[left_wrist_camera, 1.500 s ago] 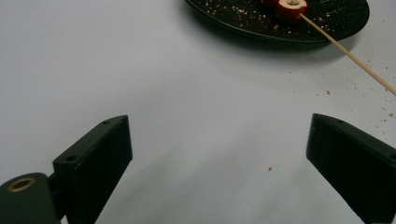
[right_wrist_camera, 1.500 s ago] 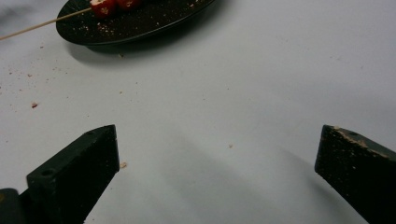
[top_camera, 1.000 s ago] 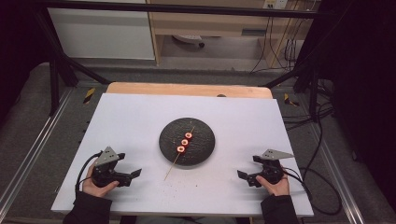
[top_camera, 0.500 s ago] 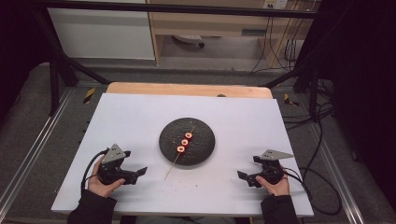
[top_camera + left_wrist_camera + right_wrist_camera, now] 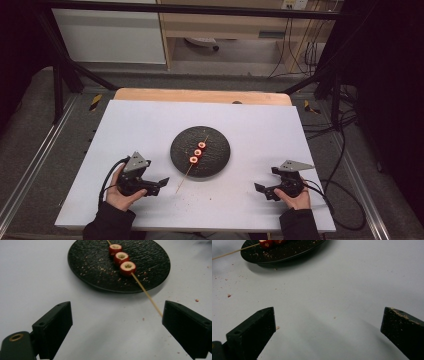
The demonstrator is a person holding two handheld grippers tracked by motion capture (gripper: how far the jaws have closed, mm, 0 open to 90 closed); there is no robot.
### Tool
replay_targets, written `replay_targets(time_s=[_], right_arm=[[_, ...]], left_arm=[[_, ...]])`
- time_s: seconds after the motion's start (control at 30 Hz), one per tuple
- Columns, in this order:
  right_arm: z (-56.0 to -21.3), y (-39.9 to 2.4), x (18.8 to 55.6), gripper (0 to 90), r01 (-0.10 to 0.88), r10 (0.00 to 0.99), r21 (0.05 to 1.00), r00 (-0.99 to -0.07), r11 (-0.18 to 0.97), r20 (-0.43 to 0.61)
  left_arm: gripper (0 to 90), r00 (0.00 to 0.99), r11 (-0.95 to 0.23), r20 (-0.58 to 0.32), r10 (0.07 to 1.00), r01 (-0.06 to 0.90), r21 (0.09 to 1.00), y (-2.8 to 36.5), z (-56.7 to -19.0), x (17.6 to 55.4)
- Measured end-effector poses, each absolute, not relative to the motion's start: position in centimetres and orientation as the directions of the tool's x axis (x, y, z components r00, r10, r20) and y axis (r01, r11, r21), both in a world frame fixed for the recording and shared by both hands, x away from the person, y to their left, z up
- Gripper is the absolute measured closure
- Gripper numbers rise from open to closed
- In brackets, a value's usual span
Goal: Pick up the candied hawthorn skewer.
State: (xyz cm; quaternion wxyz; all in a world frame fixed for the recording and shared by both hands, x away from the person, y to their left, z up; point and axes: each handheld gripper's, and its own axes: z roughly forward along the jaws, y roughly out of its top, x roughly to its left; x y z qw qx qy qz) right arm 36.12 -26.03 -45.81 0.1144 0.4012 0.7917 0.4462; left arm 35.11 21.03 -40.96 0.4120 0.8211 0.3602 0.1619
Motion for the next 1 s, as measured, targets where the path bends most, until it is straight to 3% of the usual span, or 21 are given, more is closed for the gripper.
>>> replay_targets(time_s=[0.23, 0.37, 1.0], right_arm=[[-45.9, -25.9, 36.1, 0.7, 0.538, 0.735, 0.796, -0.652, 0.278, 0.184], [-45.8, -26.0, 36.1, 0.7, 0.537, 0.736, 0.796, -0.652, 0.278, 0.182], [-45.7, -26.1, 36.1, 1.0, 0.537, 0.740, 0.798, -0.647, 0.273, 0.182]], left_arm=[[11.0, 0.708, -0.456, -0.004, 0.706, 0.459, 0.762, 17.7, -40.6, 35.2], [16.6, 0.707, -0.476, 0.003, 0.708, 0.473, 0.741, 16.1, -40.8, 35.1], [69.5, 0.665, -0.496, -0.029, 0.746, 0.585, 0.642, 13.4, -42.8, 35.3]])
